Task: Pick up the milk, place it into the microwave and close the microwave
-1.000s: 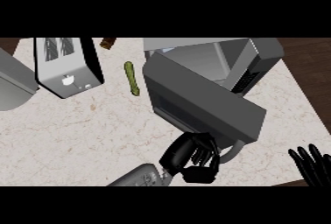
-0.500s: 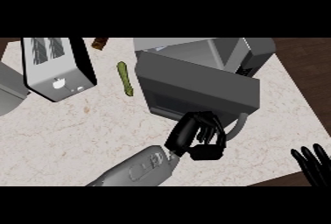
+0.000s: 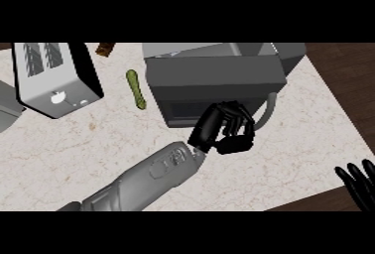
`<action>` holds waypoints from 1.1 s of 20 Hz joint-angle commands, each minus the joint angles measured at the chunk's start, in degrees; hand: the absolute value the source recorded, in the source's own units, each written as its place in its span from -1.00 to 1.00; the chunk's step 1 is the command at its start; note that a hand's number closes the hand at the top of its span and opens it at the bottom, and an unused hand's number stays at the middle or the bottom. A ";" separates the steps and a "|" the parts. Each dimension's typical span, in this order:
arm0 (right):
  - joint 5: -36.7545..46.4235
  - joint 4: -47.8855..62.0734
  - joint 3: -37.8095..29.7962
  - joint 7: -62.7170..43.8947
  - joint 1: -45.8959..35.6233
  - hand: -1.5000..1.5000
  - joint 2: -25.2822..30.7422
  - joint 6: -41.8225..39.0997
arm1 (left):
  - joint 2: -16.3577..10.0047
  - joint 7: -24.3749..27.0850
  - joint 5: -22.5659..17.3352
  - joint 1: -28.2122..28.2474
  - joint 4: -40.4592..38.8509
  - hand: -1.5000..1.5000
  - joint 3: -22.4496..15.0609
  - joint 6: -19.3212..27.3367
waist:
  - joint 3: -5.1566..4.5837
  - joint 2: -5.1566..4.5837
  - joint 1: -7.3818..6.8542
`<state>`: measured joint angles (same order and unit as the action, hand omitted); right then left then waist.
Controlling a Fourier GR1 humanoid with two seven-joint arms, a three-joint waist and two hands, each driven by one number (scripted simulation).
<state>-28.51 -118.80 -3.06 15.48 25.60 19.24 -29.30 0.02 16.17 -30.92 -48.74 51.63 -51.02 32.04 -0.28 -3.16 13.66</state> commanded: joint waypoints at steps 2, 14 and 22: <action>-1.38 -1.64 -0.34 -1.29 -0.40 -1.00 0.34 0.74 | -0.01 1.79 -5.01 -4.25 -3.98 1.00 3.13 -0.34 | 0.05 -0.35 0.99; -6.20 -3.45 -2.47 -3.64 -1.83 -1.00 2.22 1.38 | -0.01 5.91 -14.10 -7.06 -9.78 1.00 7.17 -3.25 | 0.05 -1.24 2.54; -7.95 -4.18 -1.73 -4.39 -2.93 -1.00 3.39 -0.07 | -0.01 9.95 -16.40 -6.59 -11.10 1.00 7.50 0.32 | 0.10 -1.73 2.77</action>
<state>-35.24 -122.29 -5.04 11.54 22.92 22.04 -28.70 0.04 24.66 -45.68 -52.89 45.78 -47.04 31.35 -0.07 -3.91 16.06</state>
